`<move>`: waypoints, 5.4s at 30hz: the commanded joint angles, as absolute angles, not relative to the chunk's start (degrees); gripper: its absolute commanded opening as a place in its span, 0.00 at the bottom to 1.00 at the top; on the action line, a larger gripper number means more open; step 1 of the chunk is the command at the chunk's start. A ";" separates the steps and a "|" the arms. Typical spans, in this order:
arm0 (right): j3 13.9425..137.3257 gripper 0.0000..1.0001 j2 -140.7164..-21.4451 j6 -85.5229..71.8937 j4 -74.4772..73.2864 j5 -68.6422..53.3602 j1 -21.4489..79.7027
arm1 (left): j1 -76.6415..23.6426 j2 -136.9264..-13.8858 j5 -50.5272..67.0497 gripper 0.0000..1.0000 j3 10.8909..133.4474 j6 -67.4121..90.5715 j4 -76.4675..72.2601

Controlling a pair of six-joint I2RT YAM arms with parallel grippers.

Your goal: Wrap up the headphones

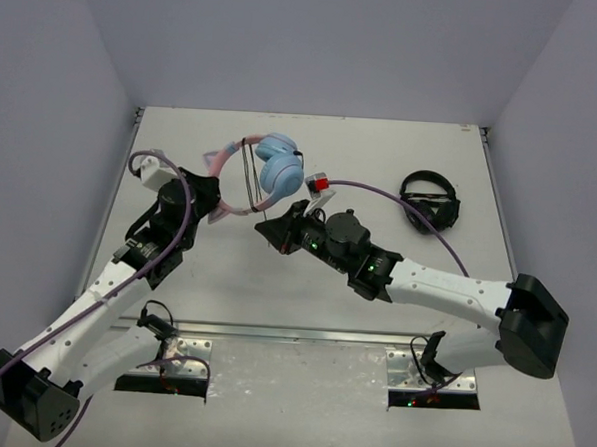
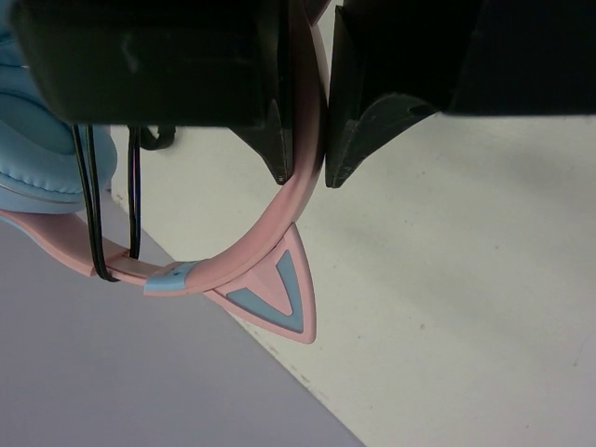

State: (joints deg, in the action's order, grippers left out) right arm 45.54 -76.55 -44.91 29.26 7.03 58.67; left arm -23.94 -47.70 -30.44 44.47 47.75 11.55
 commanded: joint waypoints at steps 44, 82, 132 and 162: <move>47.64 0.04 -89.20 -59.33 6.07 8.44 42.29 | -33.83 -102.11 -29.62 0.00 55.79 29.52 -33.15; 44.32 0.69 -86.32 -59.68 1.84 -6.32 31.64 | -34.90 -129.01 -16.70 0.00 87.36 12.22 -12.49; 37.09 0.80 -43.51 -36.03 -22.24 -8.17 19.69 | -29.45 -153.80 45.95 0.04 131.13 -41.83 9.58; 31.73 0.79 -40.52 -35.51 -18.90 -11.42 19.69 | -26.37 -156.89 49.92 0.46 129.90 -51.68 -4.92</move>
